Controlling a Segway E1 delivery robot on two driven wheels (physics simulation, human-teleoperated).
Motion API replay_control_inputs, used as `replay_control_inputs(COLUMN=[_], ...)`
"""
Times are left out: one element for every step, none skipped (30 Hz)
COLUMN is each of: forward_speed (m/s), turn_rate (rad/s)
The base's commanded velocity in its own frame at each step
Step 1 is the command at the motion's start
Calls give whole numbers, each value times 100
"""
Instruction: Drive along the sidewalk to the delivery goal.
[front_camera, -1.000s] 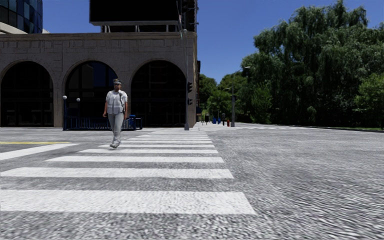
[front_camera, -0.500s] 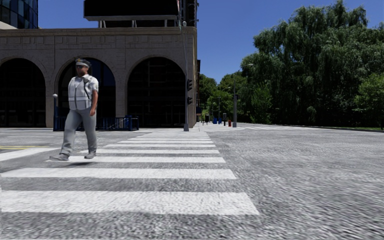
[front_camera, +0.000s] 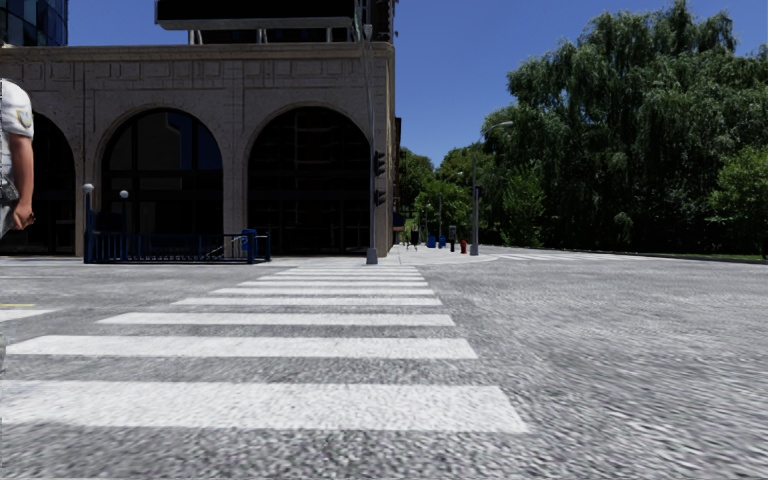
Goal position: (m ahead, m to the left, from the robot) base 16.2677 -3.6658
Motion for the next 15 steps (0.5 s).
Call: replay_control_inputs(forward_speed=[200, 200, 200, 200, 200, 200, 200, 200, 200, 200, 200, 200, 200, 200, 200], turn_rate=[0, 0, 0, 0, 0, 0, 0, 0, 0, 0, 0, 0, 0, 0, 0])
